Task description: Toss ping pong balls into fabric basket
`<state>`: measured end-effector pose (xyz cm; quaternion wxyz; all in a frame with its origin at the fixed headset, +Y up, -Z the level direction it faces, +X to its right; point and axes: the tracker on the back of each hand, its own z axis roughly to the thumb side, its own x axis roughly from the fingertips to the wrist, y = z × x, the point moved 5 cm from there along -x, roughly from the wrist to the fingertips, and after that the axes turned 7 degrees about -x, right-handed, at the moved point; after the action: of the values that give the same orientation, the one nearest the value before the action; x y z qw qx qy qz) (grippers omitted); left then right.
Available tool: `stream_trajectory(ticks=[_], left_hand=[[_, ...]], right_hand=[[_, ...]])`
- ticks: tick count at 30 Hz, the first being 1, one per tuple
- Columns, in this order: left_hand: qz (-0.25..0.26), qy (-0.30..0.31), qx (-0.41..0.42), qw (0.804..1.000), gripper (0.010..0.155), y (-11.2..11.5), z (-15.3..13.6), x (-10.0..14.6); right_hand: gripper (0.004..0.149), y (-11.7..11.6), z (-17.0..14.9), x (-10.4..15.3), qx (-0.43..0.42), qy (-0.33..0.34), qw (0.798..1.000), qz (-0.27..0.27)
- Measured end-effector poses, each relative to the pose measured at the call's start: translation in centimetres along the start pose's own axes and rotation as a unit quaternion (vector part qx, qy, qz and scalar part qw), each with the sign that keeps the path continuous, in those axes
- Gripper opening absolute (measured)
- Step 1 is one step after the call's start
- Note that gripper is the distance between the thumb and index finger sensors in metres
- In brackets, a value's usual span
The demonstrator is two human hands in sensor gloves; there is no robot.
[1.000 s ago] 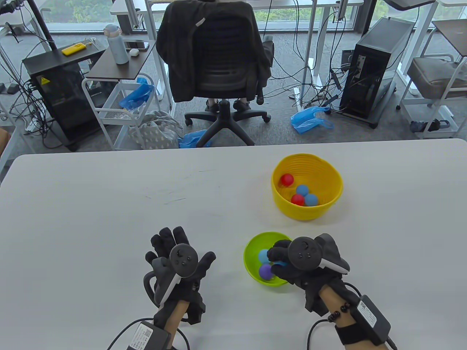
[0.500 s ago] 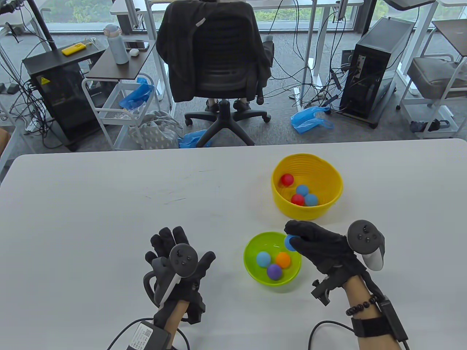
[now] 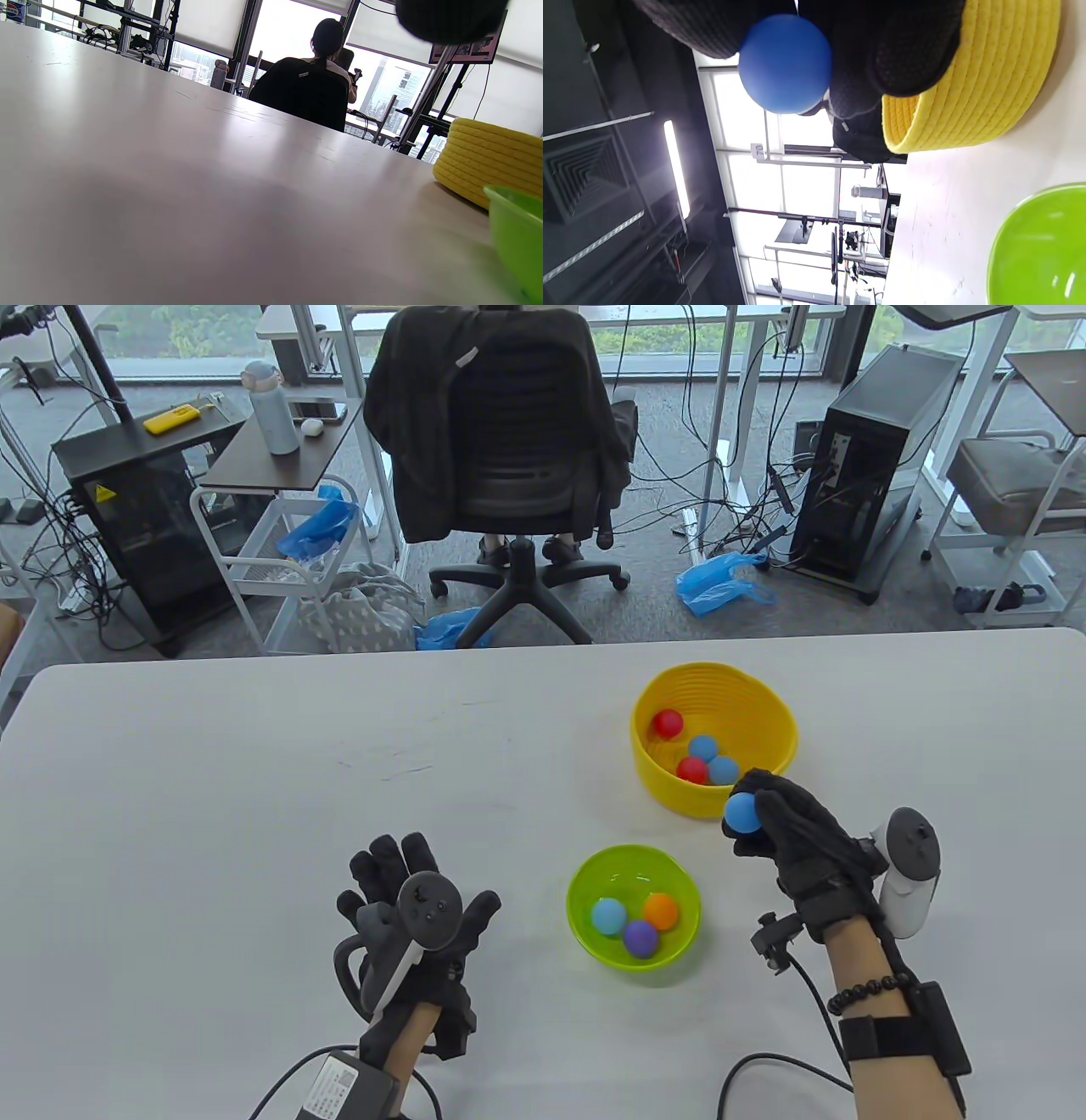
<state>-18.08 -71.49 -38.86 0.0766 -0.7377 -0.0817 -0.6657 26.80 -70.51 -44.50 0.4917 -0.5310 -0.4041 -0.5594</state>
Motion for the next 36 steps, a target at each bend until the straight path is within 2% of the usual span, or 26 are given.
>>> stream_trajectory(ticks=[3,5,9,13,17,19,24,29,33,36], left_hand=[[-0.001,0.0,-0.001,1.0,0.104,0.0,0.0,0.0],[-0.002,-0.001,-0.002,1.0,0.104,0.1,0.0,0.0],[-0.005,-0.002,-0.002,1.0,0.104,0.0,0.0,0.0],[-0.004,-0.001,-0.001,1.0,0.104,0.1,0.1,-0.1],[-0.005,-0.001,-0.002,1.0,0.104,0.1,0.1,-0.1],[-0.005,0.0,-0.002,1.0,0.104,0.1,0.1,-0.1],[-0.005,0.0,-0.003,1.0,0.104,0.1,0.2,0.0],[-0.004,0.001,-0.002,1.0,0.104,0.1,0.2,0.0],[-0.005,0.002,-0.001,1.0,0.104,0.2,0.3,0.0],[-0.005,0.003,0.001,1.0,0.104,0.2,0.3,0.0]], right_hand=[[0.053,1.7,-0.7,-0.5,-0.045,-0.019,0.998,-0.038],[0.057,2.1,-0.9,-0.8,-0.055,-0.021,0.997,-0.042],[0.081,1.5,-1.8,-1.7,-0.14,-0.028,0.99,0.005],[0.092,1.2,-2.0,-2.2,-0.173,-0.018,0.984,0.033],[0.091,1.2,-1.6,-2.0,-0.179,-0.007,0.983,0.037],[0.086,1.1,-1.3,-1.8,-0.173,0.001,0.984,0.037],[0.076,0.7,0.4,-1.0,-0.089,0.032,0.995,0.01],[0.064,-1.3,2.7,0.2,0.033,0.075,0.997,0.014],[0.058,-3.6,4.3,1.2,0.147,0.114,0.982,0.015],[0.056,-5.9,5.3,2.1,0.22,0.135,0.965,0.038]])
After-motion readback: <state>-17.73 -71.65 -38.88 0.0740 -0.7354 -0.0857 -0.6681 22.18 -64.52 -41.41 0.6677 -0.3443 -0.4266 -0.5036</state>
